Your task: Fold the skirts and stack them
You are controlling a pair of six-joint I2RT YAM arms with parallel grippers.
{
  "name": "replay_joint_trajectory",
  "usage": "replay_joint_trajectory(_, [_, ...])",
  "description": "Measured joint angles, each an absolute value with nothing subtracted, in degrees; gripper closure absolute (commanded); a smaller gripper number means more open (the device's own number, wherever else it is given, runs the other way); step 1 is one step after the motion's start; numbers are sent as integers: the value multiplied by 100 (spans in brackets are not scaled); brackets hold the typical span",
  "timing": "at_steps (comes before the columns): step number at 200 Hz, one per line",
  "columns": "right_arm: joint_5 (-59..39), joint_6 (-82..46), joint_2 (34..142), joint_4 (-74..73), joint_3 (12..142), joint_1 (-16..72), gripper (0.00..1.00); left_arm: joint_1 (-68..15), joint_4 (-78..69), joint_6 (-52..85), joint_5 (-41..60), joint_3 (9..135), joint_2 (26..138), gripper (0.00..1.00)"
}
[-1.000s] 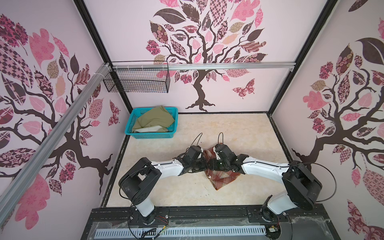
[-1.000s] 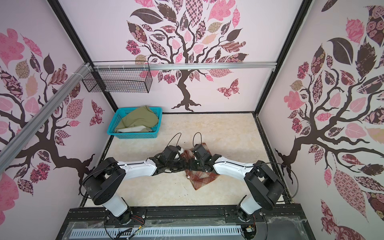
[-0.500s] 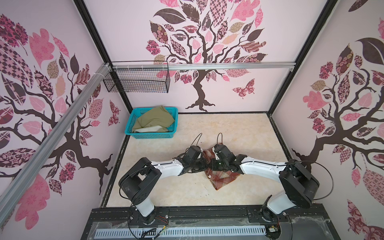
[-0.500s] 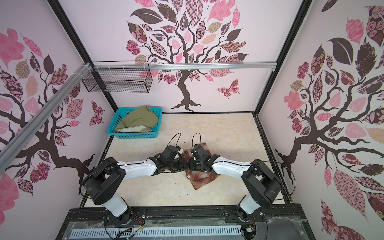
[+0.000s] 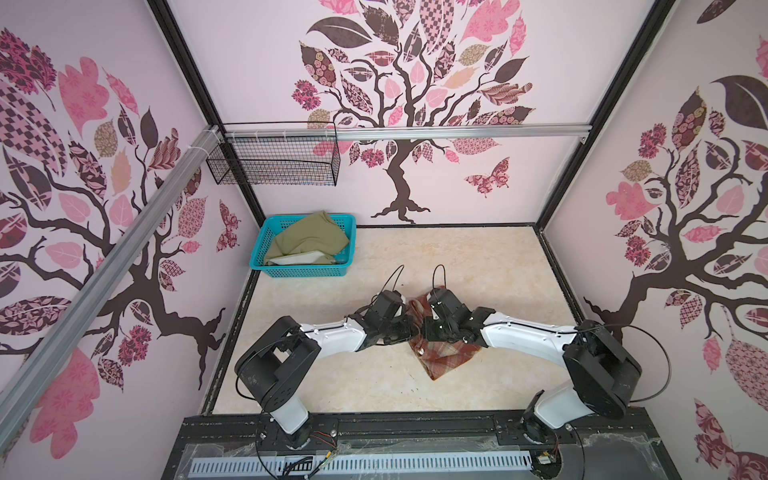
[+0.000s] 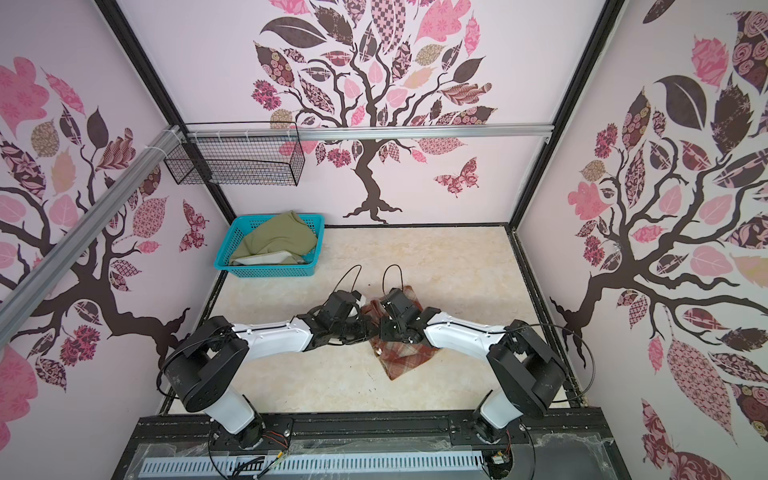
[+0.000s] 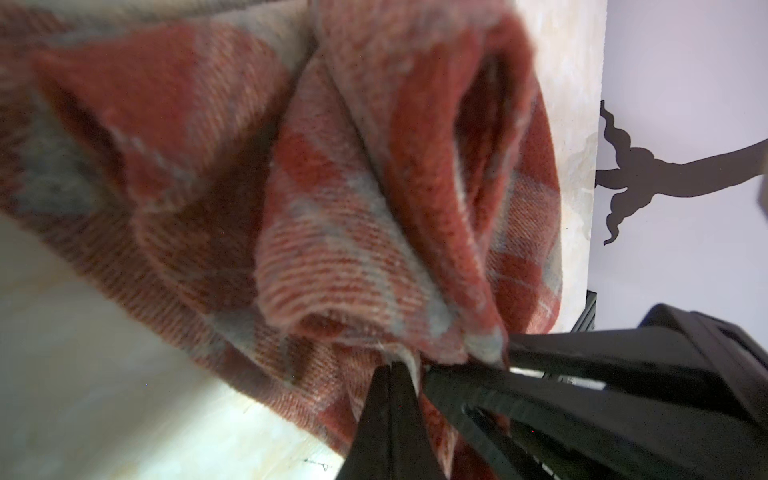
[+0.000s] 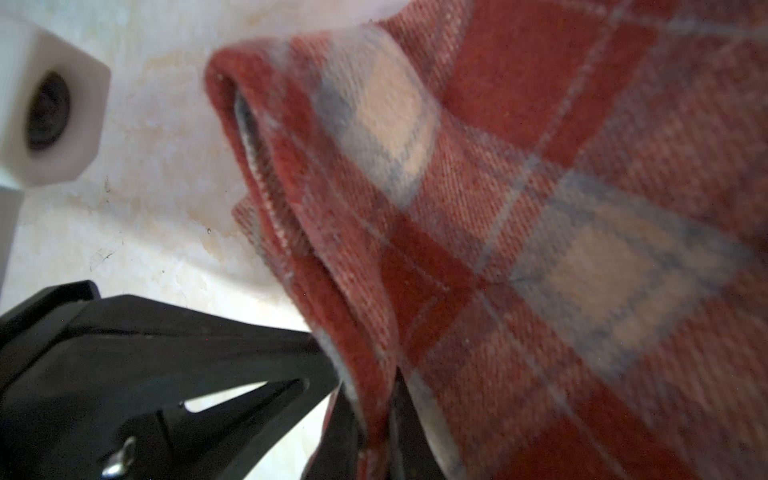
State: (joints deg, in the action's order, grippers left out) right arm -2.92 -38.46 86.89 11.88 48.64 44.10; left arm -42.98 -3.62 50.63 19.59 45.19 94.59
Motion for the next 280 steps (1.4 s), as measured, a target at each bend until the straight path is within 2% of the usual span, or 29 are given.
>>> replay_joint_trajectory(100, [285,-3422,8324,2189,5461,4412,100,-4298,-384,5063,1962,4519,9454,100])
replay_joint_trajectory(280, [550,-2652,7953,2556,5596,4042,100,-4298,-486,5063,2071,4525,9727,100])
